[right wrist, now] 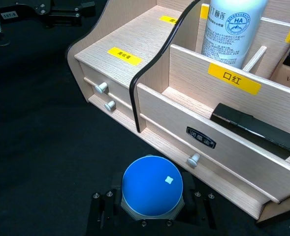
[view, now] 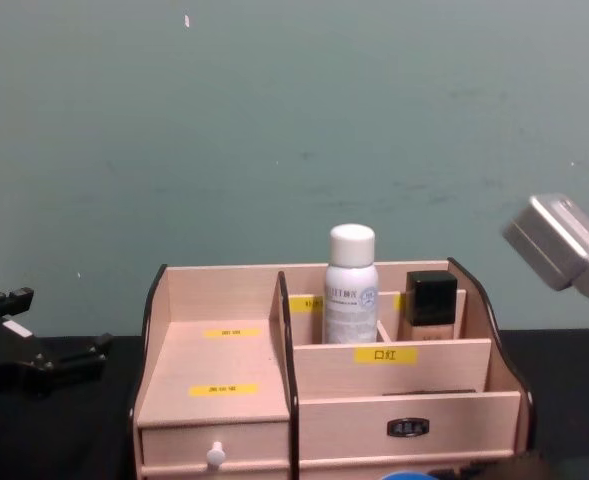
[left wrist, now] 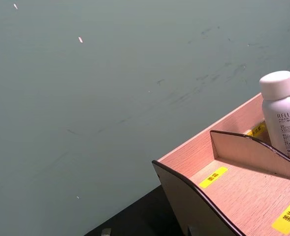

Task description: Pick up the facial cleanser and watermelon frost from the table and place them into the tiered storage box.

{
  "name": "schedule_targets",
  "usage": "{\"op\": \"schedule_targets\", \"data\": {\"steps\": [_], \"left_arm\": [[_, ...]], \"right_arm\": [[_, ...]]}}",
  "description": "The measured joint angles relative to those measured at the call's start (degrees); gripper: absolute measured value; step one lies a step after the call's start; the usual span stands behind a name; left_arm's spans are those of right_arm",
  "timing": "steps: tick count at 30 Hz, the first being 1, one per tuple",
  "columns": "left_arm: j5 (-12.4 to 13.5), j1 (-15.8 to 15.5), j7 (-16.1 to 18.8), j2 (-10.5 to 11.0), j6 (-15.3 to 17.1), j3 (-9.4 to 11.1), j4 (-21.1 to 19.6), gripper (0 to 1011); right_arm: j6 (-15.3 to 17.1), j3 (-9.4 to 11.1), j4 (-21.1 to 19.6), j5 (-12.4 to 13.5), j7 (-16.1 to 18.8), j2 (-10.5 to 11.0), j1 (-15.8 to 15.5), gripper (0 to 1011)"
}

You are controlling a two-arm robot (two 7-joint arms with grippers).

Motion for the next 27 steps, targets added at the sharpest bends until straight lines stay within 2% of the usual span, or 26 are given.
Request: {"op": "schedule_targets", "data": {"steps": [10, 16, 27], "left_arm": [[0.00, 0.00, 0.00, 0.00, 0.00, 0.00, 0.00, 1010], [0.00, 0.00, 0.00, 0.00, 0.00, 0.00, 0.00, 1010], [0.00, 0.00, 0.00, 0.00, 0.00, 0.00, 0.00, 1009]], "right_arm": [[-0.06, 0.00, -0.01, 0.09, 0.08, 0.01, -0.05, 731], [-1.31, 0.02, -0.42, 0.60, 1.07, 0.29, -0.39, 731], [-2.87, -0.84, -3.36, 1.59, 2.45, 0.93, 0.45, 731]]}}
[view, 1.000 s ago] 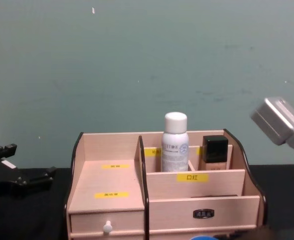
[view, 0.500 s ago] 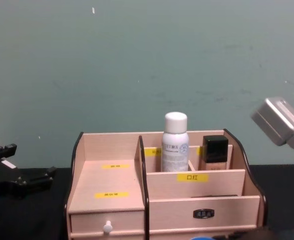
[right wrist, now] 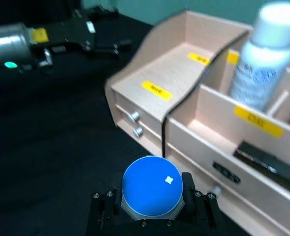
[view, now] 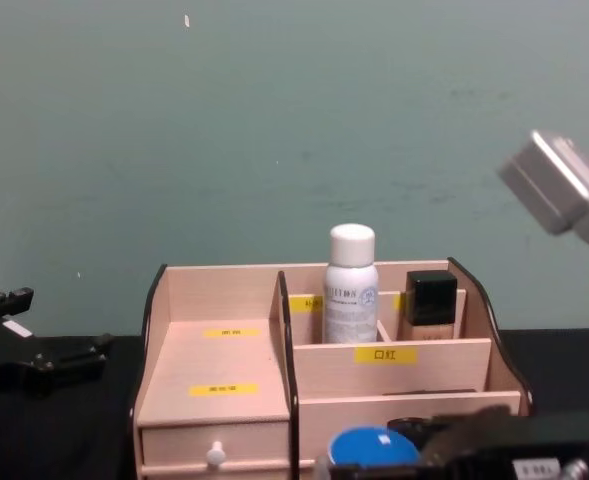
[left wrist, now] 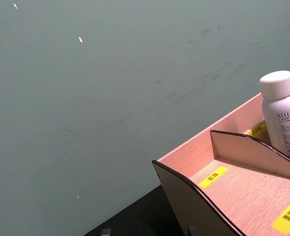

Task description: Pick up the facial cleanser and watermelon frost from the table and place them into the tiered storage box.

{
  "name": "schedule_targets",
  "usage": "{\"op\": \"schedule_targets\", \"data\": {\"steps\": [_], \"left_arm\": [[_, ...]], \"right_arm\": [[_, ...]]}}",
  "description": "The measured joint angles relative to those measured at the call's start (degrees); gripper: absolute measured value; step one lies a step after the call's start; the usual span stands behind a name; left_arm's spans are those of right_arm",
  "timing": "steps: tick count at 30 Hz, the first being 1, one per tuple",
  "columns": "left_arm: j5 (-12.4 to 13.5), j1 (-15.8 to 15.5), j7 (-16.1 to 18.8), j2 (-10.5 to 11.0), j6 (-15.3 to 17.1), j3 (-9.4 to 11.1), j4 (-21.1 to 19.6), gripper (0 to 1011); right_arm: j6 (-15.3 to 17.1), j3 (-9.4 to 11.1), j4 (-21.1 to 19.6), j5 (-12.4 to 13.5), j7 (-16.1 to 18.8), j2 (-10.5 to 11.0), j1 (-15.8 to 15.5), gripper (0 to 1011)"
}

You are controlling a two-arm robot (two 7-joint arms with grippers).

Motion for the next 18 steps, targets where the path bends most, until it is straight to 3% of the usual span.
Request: {"op": "schedule_targets", "data": {"steps": [10, 18], "left_arm": [[0.00, 0.00, 0.00, 0.00, 0.00, 0.00, 0.00, 1010], [0.00, 0.00, 0.00, 0.00, 0.00, 0.00, 0.00, 1010]], "right_arm": [[-1.29, -2.54, -1.09, 0.10, 1.68, -0.59, 4.09, 731], [-2.46, -5.39, 2.06, -0.45, 2.97, -2.86, 9.05, 731]]}}
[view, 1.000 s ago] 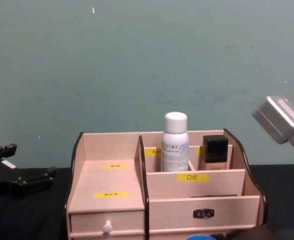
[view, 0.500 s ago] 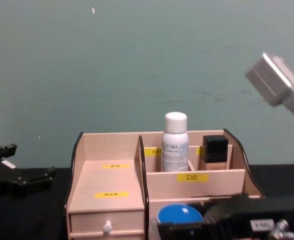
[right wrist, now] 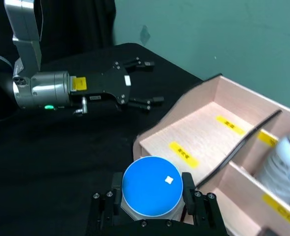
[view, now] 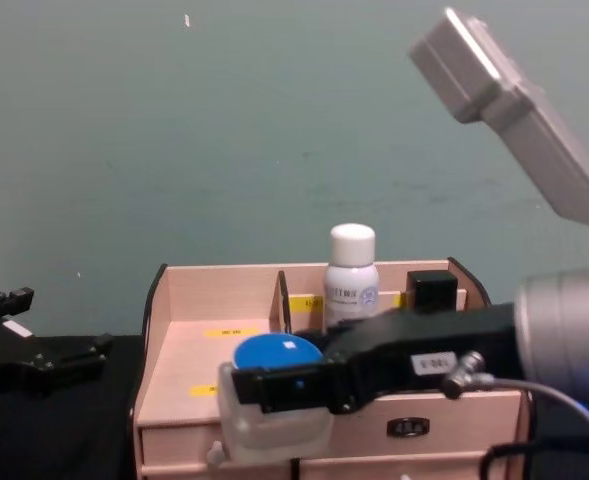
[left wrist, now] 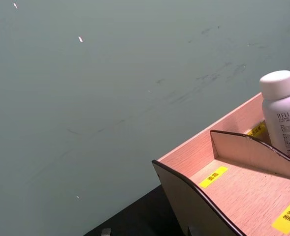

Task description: Pick up the facial cleanser and watermelon frost from the table and place them into the tiered storage box.

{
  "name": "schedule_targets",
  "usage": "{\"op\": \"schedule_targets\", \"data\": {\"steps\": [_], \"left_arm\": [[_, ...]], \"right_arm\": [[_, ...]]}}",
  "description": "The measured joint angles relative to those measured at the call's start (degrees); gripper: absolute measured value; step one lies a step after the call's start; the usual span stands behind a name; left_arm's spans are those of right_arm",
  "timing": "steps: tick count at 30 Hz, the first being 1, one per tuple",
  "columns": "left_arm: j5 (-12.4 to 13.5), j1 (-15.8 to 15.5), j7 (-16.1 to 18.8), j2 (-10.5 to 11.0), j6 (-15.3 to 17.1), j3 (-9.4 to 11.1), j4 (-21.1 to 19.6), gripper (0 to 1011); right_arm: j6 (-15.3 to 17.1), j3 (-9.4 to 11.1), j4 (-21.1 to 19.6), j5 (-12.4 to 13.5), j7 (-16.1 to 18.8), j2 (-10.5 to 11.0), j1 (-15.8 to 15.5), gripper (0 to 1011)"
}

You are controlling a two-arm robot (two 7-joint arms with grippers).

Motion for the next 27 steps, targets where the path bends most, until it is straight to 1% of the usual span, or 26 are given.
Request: {"op": "schedule_targets", "data": {"steps": [6, 9, 13, 19, 20, 22, 27], "left_arm": [[0.00, 0.00, 0.00, 0.00, 0.00, 0.00, 0.00, 1009], [0.00, 0.00, 0.00, 0.00, 0.00, 0.00, 0.00, 1009], [0.00, 0.00, 0.00, 0.00, 0.00, 0.00, 0.00, 1010], [0.00, 0.00, 0.00, 0.00, 0.00, 0.00, 0.00, 1009], [0.00, 0.00, 0.00, 0.00, 0.00, 0.00, 0.00, 1009], [0.00, 0.00, 0.00, 0.00, 0.00, 0.00, 0.00, 1010], [0.00, 0.00, 0.00, 0.00, 0.00, 0.00, 0.00, 1010]], "right_arm": [[-0.45, -1.59, 2.68, -0.45, 0.57, -1.57, 2.66, 731], [-0.79, -2.49, 4.75, -0.72, 0.78, -2.78, 4.39, 731], [-1.10, -3.09, 6.88, -1.12, 0.83, -3.80, 6.00, 731], [-1.72, -3.27, 10.14, -1.64, 0.76, -5.32, 8.46, 731], [-1.72, -3.27, 10.14, -1.64, 0.76, -5.32, 8.46, 731], [-2.22, -3.11, 12.07, -1.78, 0.65, -6.17, 9.62, 731], [-3.33, -2.81, 14.93, -1.78, 0.72, -7.34, 11.05, 731]]}}
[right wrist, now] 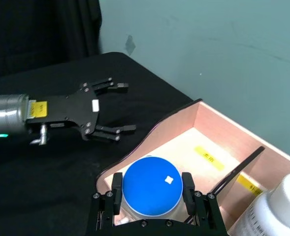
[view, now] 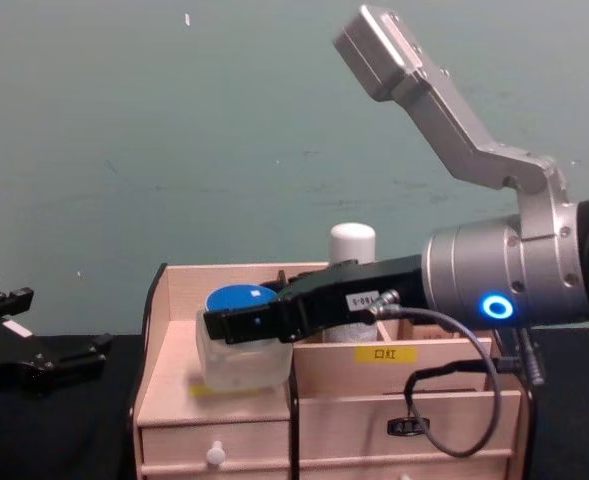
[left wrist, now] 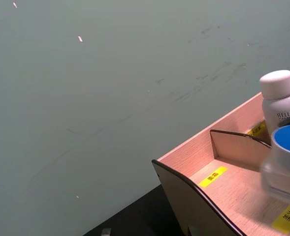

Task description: Pick up the facial cleanser and watermelon frost from the table and place them into the tiered storage box.

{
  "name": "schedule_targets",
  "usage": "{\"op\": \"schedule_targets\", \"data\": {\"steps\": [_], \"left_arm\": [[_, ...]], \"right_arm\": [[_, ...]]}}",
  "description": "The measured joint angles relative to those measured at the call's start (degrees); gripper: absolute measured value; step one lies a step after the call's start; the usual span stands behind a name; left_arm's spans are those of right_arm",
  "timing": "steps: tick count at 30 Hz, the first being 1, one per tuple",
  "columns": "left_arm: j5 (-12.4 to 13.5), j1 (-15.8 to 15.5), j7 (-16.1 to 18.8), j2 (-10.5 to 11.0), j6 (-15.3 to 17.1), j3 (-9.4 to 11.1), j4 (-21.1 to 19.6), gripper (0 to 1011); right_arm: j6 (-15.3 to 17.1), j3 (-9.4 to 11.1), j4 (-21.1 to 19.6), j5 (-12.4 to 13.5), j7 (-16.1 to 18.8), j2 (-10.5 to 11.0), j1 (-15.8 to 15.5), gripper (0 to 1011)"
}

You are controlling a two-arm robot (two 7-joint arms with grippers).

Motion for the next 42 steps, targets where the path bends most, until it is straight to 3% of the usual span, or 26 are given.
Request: {"op": "schedule_targets", "data": {"steps": [15, 36, 42], "left_arm": [[0.00, 0.00, 0.00, 0.00, 0.00, 0.00, 0.00, 1010], [0.00, 0.00, 0.00, 0.00, 0.00, 0.00, 0.00, 1010], [0.00, 0.00, 0.00, 0.00, 0.00, 0.00, 0.00, 1010]], "right_arm": [[-3.14, 0.01, 8.59, -0.89, 0.65, -3.48, 3.74, 731], [-4.15, -0.63, 11.77, -1.74, 2.17, -4.72, 5.20, 732], [-4.16, -0.60, 11.71, -1.69, 2.12, -4.71, 5.13, 868]]}}
